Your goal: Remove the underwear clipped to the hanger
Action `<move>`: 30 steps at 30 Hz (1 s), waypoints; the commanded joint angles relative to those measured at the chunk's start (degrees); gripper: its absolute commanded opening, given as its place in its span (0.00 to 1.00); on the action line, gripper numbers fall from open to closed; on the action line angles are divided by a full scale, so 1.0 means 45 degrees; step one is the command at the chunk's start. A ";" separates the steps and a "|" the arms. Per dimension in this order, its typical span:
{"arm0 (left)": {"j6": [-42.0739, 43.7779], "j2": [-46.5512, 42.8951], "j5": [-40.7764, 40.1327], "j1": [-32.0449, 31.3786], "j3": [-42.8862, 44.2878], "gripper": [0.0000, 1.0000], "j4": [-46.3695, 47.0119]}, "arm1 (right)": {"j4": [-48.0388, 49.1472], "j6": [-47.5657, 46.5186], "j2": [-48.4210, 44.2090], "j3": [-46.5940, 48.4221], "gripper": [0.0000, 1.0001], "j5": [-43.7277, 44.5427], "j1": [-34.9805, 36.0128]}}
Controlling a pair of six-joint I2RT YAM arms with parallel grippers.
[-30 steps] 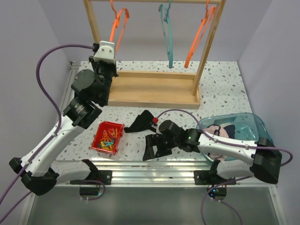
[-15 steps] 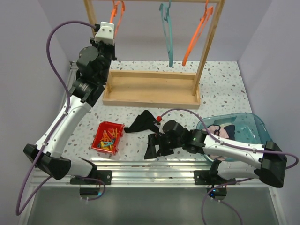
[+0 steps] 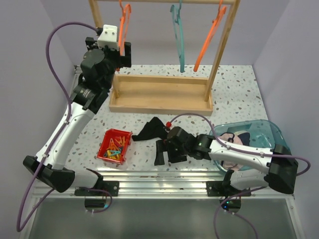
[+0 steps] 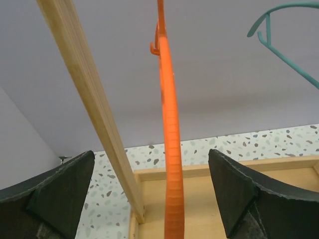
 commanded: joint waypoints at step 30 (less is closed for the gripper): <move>-0.6511 -0.9920 0.2006 0.0074 -0.3048 1.00 -0.7836 | -0.3869 -0.2486 1.1771 1.0840 0.70 0.5782 -0.2434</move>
